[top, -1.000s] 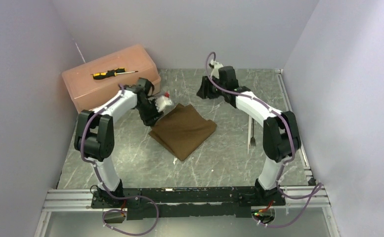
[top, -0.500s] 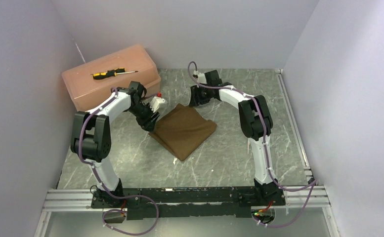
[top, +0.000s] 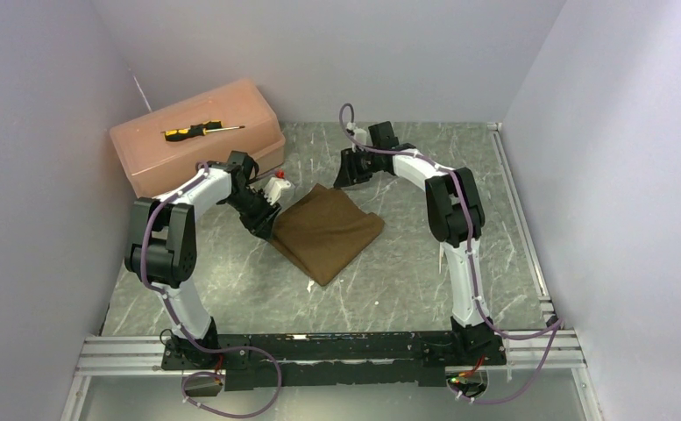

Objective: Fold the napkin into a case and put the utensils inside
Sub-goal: Pick up the top corner of the square-folded napkin from the center of the board.

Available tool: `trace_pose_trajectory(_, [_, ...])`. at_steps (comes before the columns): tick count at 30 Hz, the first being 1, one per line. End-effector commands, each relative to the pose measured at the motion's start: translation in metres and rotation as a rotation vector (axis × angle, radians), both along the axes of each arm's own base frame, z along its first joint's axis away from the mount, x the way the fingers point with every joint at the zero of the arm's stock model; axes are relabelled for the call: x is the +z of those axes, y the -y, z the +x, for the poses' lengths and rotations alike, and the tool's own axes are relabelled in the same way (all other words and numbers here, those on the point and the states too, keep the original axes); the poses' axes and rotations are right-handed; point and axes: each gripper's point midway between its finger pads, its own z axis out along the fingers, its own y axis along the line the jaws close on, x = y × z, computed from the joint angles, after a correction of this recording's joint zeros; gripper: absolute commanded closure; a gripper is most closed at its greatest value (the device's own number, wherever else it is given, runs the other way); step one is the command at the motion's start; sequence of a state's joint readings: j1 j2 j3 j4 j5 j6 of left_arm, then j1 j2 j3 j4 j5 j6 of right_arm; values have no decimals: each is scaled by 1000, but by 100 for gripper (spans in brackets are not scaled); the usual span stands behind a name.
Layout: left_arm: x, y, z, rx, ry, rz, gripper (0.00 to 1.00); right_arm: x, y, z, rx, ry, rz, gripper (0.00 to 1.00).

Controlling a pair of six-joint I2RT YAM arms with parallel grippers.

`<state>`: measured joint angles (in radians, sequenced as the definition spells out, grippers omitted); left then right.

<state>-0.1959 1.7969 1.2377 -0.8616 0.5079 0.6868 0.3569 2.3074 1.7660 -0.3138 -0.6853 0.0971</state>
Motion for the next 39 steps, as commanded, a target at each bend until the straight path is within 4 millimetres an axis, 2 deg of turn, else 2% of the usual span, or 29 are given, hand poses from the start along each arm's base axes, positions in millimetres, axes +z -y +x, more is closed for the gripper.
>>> trace_pose_trajectory(1, [17, 2, 8, 16, 54, -17, 60, 9, 3, 8, 9, 30, 28, 55])
trace_pose_trajectory(4, [22, 2, 8, 17, 56, -20, 63, 6, 7, 10, -8, 39, 16, 52])
trace_pose_trajectory(8, [29, 2, 14, 32, 71, -17, 67, -4, 5, 8, 7, 10, 29, 52])
trace_pose_trajectory(11, [35, 2, 17, 45, 74, -14, 69, -14, 2, 4, 25, -22, 48, 53])
trace_pose_trajectory(15, [39, 0, 19, 55, 84, -11, 71, -12, -6, 2, 51, -38, 116, 57])
trace_pose_trajectory(27, [36, -2, 17, 75, 64, -4, 73, 28, -1, 19, 41, 45, 198, 75])
trace_pose_trajectory(30, [35, -2, 18, 81, 64, -2, 72, 31, -1, 16, 49, 49, 200, 85])
trace_pose_trajectory(31, [35, -2, 18, 83, 66, 1, 72, 32, -1, 15, 52, 46, 204, 91])
trace_pose_trajectory(33, [34, -3, 19, 83, 72, 5, 72, 30, -1, 12, 56, 37, 204, 99])
trace_pose_trajectory(34, [34, -4, 19, 82, 73, 7, 72, 30, -1, 10, 57, 32, 205, 99])
trace_pose_trajectory(35, [34, -4, 19, 80, 74, 10, 72, 28, -1, 9, 59, 28, 202, 97])
trace_pose_trajectory(36, [33, -4, 18, 80, 73, 11, 72, 27, 0, 9, 56, 26, 193, 88])
trace_pose_trajectory(38, [34, -4, 18, 78, 73, 11, 72, 21, 3, 10, 43, 27, 164, 58])
trace_pose_trajectory(39, [34, -4, 18, 78, 71, 10, 72, 20, 3, 11, 41, 30, 158, 48])
